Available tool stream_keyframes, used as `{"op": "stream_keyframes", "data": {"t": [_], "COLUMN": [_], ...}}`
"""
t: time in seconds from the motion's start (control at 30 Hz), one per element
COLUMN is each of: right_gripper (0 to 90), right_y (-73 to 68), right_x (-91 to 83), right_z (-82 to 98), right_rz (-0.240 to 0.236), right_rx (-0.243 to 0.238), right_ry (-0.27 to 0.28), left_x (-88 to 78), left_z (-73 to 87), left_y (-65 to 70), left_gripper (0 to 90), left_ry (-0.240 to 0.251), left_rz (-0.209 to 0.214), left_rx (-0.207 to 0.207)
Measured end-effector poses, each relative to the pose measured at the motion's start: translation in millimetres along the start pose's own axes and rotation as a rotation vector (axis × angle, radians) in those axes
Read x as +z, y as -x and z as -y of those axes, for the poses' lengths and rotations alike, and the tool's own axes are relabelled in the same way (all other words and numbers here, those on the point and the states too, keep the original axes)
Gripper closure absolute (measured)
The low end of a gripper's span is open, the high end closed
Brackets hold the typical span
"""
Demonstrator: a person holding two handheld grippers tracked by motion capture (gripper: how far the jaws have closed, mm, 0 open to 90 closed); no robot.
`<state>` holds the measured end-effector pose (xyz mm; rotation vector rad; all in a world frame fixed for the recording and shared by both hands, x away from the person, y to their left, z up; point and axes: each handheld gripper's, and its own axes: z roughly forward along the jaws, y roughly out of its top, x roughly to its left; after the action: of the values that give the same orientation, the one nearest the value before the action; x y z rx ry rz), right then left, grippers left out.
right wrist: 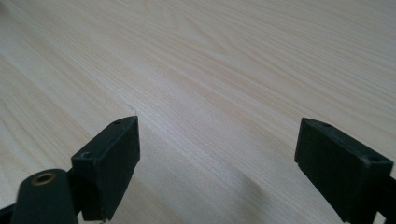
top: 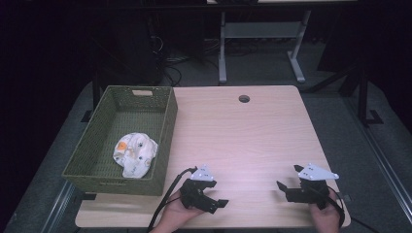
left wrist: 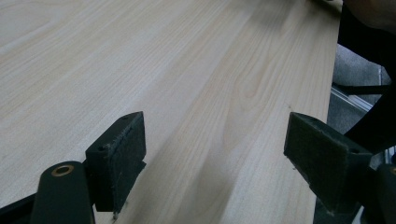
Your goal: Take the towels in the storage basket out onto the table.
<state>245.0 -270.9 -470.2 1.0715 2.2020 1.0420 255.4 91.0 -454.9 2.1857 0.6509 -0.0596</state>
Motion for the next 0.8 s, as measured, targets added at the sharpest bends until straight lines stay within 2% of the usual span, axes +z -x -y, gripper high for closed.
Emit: {"op": "stream_keyframes", "data": {"t": [0.17,0.23,0.37,0.4,0.57,0.7,0.8], "right_gripper": [13.7,13.7,13.7,13.7,13.7,13.7,13.7], "right_y": [0.9,0.3,-1.2,-2.2,-2.3,-1.4,-2.3], "right_x": [0.1,0.0,-0.4,0.0,-0.6,-0.3,-0.5], "right_z": [0.7,1.6,1.4,0.5,1.1,1.2,1.3], "right_rz": [0.000,0.006,0.010,0.011,0.012,0.015,0.017], "right_rx": [0.006,0.016,0.014,0.010,0.014,0.015,0.015], "right_ry": [-0.002,-0.003,0.004,0.001,-0.003,-0.003,-0.003], "left_x": [-2.2,-7.0,-10.9,-15.0,-25.4,-27.9,-30.2], "left_z": [-7.6,-13.7,-18.6,-22.6,-33.8,-40.4,-50.8], "left_y": [-1.7,-0.7,-1.7,-4.0,-8.5,-12.1,-13.0], "left_gripper": [20.2,19.8,18.2,18.0,18.0,18.0,18.0], "left_ry": [0.009,0.020,0.019,0.025,0.027,0.019,0.031], "left_rz": [0.010,0.026,0.018,0.035,0.041,0.072,0.077], "left_rx": [-0.013,-0.014,-0.012,-0.025,-0.021,-0.035,-0.043]}}
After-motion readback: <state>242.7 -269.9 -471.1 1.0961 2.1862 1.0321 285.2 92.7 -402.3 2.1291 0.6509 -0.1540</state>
